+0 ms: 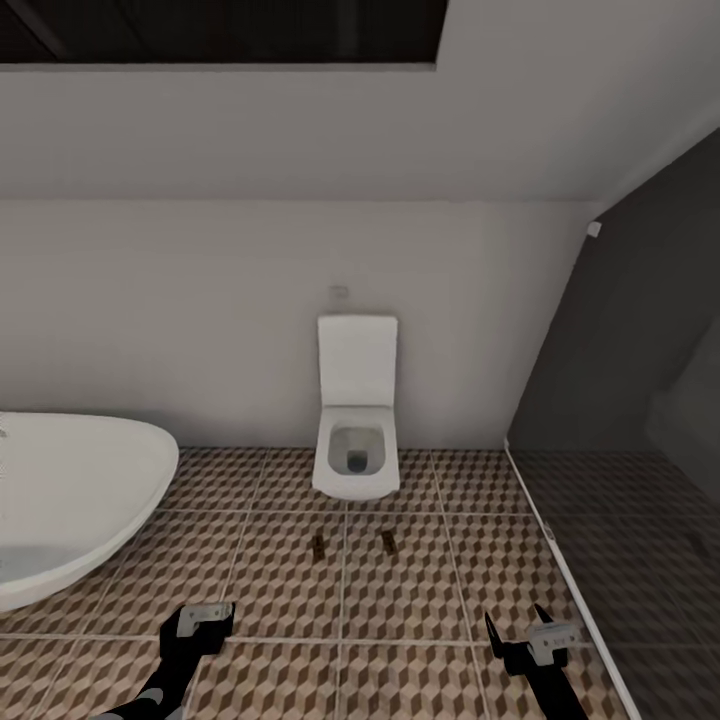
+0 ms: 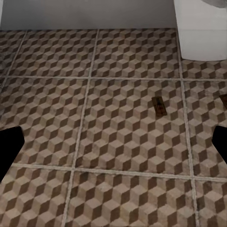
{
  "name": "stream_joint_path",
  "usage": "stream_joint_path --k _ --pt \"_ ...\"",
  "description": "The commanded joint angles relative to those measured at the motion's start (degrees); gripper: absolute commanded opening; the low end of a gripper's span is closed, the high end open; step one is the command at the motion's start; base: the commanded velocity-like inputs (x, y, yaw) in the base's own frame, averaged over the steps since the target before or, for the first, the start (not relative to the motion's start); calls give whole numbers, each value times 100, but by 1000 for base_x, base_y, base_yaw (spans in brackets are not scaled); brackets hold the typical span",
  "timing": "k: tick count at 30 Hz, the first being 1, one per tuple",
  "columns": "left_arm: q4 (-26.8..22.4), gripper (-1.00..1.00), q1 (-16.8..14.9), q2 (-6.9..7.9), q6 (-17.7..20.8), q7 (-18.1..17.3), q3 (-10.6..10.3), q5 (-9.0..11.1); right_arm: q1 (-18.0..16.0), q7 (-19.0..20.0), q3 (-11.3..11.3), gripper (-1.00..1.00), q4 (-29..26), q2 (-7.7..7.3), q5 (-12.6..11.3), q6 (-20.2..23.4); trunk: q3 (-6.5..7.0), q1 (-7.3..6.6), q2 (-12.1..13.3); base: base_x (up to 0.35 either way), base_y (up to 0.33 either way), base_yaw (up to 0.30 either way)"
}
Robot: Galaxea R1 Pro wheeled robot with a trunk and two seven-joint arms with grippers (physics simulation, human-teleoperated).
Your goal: Take the four mousetraps from the cabinet in the bathroom and place them on the bathroom floor. Make sure all four end up on the same floor surface, and ensure that at least two of them are either under or directly next to the same bathroom sink.
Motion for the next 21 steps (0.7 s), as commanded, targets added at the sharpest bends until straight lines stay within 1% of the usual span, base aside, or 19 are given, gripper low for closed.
stream_joint_path --k 1,21 --pt "22 100 -10 -3 -30 -7 -48 42 -5 3 38 100 4 -1 -35 -15 -3 4 -11 0 0 67" --pt "22 100 -10 -3 -29 -7 -48 43 -5 3 35 100 4 -1 -35 -20 161 4 -11 0 0 67"
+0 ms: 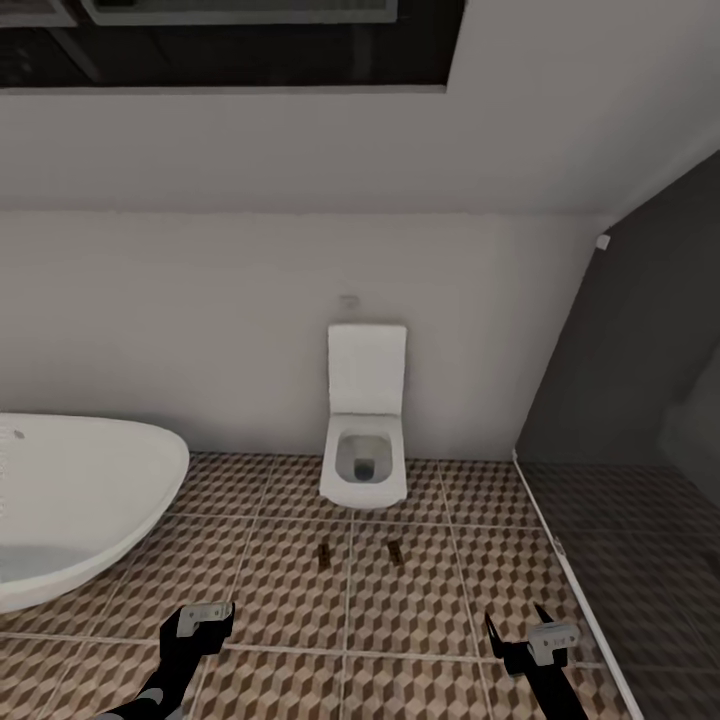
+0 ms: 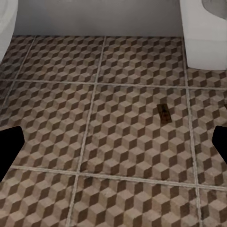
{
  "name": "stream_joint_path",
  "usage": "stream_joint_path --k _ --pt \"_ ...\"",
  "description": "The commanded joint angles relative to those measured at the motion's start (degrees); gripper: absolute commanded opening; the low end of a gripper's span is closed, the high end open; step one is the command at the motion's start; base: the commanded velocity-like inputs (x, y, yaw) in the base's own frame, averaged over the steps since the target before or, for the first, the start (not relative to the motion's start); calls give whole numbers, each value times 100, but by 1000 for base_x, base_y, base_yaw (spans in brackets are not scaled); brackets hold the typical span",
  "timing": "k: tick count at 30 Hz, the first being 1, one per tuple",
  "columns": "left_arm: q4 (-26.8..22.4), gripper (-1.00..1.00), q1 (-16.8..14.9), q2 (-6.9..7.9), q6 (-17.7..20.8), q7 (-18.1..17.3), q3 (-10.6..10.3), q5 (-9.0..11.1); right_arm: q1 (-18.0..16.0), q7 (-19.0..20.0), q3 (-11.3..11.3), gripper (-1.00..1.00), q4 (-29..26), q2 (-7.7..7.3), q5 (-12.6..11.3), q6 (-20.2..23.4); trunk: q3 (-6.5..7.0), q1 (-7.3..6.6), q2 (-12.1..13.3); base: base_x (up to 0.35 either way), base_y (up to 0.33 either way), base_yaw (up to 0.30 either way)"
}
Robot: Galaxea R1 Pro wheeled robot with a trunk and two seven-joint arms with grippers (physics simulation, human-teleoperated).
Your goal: Take the four mousetraps from the cabinet in the bathroom and place them on the bathroom floor. Make sure all four end up on the same floor surface, and ensure that at least two of them are either under or directly next to the same bathroom sink.
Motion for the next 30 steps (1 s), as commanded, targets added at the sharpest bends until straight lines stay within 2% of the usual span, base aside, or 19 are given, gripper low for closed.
stream_joint_path --k 1,18,30 --pt "22 100 -10 -3 -29 -7 -48 43 -5 3 39 100 4 -1 -35 -14 -3 4 -11 0 0 67" --pt "22 100 -10 -3 -32 -7 -48 40 -5 3 41 100 4 -1 -35 -15 136 4 -11 0 0 66" --pt "22 100 -10 -3 -32 -7 -48 39 -5 3 39 100 4 -1 -35 -16 243 4 -11 0 0 12"
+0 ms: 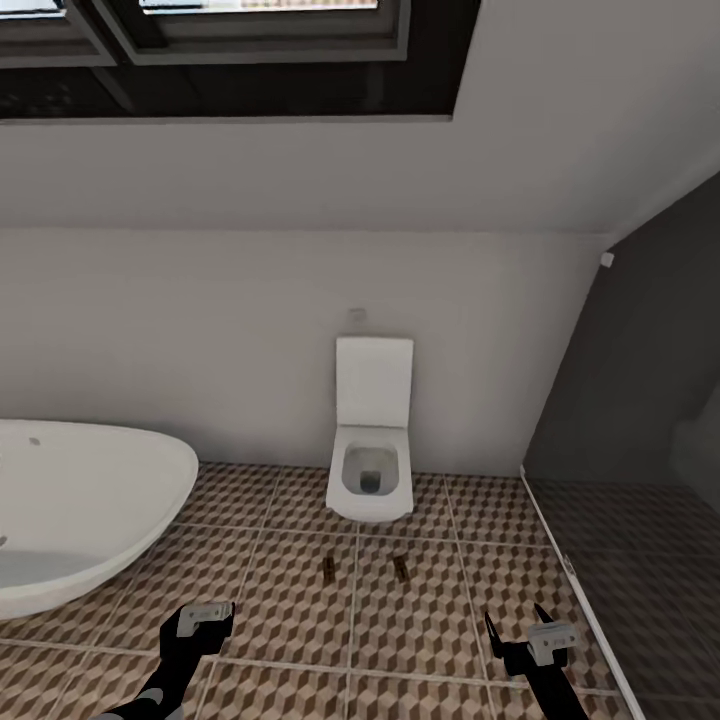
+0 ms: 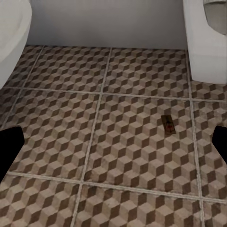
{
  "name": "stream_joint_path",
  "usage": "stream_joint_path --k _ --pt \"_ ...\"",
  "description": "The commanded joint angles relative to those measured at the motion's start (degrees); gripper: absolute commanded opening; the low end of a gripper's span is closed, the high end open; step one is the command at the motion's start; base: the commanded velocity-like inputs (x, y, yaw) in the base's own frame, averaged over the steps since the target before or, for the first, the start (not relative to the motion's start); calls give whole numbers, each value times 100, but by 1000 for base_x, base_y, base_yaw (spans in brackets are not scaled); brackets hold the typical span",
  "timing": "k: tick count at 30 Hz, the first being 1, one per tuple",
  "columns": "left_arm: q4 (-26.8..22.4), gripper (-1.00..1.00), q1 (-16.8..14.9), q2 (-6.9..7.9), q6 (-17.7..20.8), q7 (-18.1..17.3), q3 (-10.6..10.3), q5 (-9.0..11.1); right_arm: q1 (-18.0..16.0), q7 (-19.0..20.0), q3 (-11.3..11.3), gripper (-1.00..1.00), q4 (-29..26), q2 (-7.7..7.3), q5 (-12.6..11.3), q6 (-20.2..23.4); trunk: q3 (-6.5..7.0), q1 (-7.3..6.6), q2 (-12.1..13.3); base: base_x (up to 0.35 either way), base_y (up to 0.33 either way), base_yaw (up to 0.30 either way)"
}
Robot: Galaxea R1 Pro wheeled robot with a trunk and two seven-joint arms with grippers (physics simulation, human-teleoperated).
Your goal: Take the four mousetraps from the cabinet in the bathroom and place them on the bathroom floor. Make sure all four end up on the same floor surface, and ensure that at least two of them are either under or directly next to the same bathroom sink.
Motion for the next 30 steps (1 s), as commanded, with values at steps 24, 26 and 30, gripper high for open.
stream_joint_path --k 24,26,30 --pt "21 100 -10 -3 -30 -7 -48 43 -5 3 39 100 4 -1 -35 -16 62 4 -12 0 0 0" --pt "21 100 -10 -3 -30 -7 -48 41 -5 3 39 100 4 -1 -35 -16 66 4 -12 0 0 0" --pt "21 100 -10 -3 -30 -7 -48 41 -5 3 39 100 4 -1 -35 -16 77 4 -12 0 0 0"
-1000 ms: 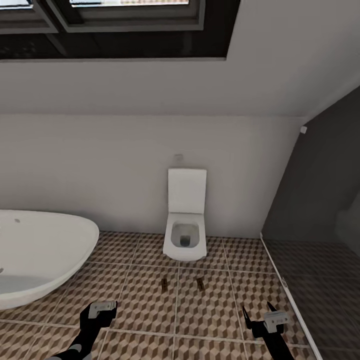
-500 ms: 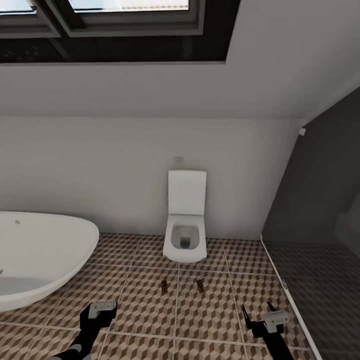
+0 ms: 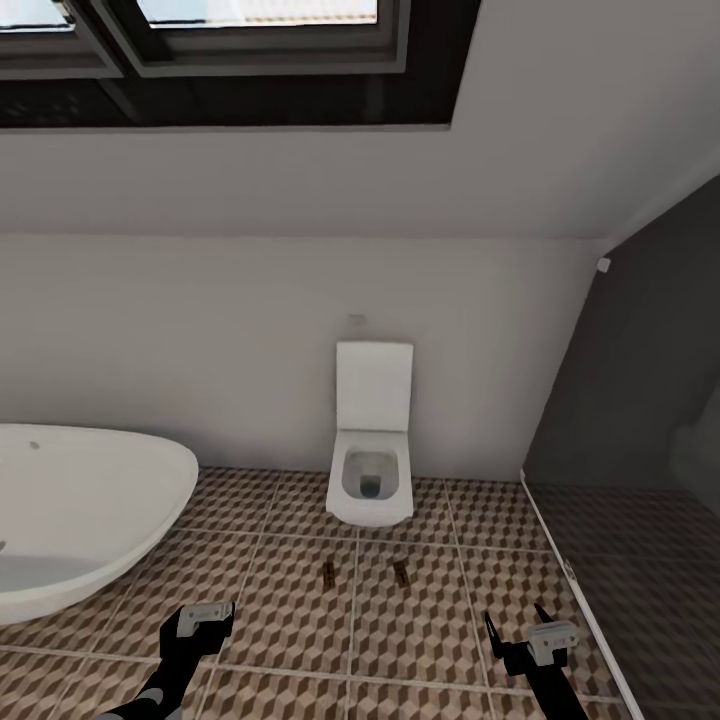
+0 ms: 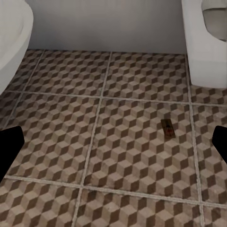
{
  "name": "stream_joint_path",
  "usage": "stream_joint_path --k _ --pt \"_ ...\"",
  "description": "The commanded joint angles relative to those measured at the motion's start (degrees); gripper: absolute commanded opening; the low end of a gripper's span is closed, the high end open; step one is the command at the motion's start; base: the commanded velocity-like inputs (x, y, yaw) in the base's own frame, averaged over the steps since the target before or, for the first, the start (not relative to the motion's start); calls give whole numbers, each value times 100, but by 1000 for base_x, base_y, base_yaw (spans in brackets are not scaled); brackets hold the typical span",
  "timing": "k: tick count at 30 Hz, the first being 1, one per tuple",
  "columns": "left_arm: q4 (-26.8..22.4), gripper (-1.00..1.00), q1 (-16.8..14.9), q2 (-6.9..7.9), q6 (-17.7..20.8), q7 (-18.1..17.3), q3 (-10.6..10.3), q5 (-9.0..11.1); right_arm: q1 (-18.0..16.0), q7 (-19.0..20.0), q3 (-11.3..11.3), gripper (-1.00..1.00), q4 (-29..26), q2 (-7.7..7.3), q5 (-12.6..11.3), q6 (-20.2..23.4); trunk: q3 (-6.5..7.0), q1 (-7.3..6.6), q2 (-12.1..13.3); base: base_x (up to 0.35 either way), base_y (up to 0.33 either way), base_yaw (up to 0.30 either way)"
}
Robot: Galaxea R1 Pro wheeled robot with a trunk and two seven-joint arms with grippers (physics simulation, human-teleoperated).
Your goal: Take the four mousetraps from the cabinet in the bathroom and place them on the bathroom floor. Make sure all four end up on the same floor surface, and ensure that at least two of them are either under or directly next to the same bathroom sink.
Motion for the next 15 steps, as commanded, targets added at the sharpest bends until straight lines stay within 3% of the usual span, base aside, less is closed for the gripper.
stream_joint_path --k 1,15 --pt "21 100 -10 -3 -30 -7 -48 42 -5 3 39 100 4 -1 -36 -16 -7 4 -12 0 0 0" --pt "21 100 -10 -3 -30 -7 -48 39 -5 -1 39 100 4 -4 -36 -16 105 4 -12 0 0 0"
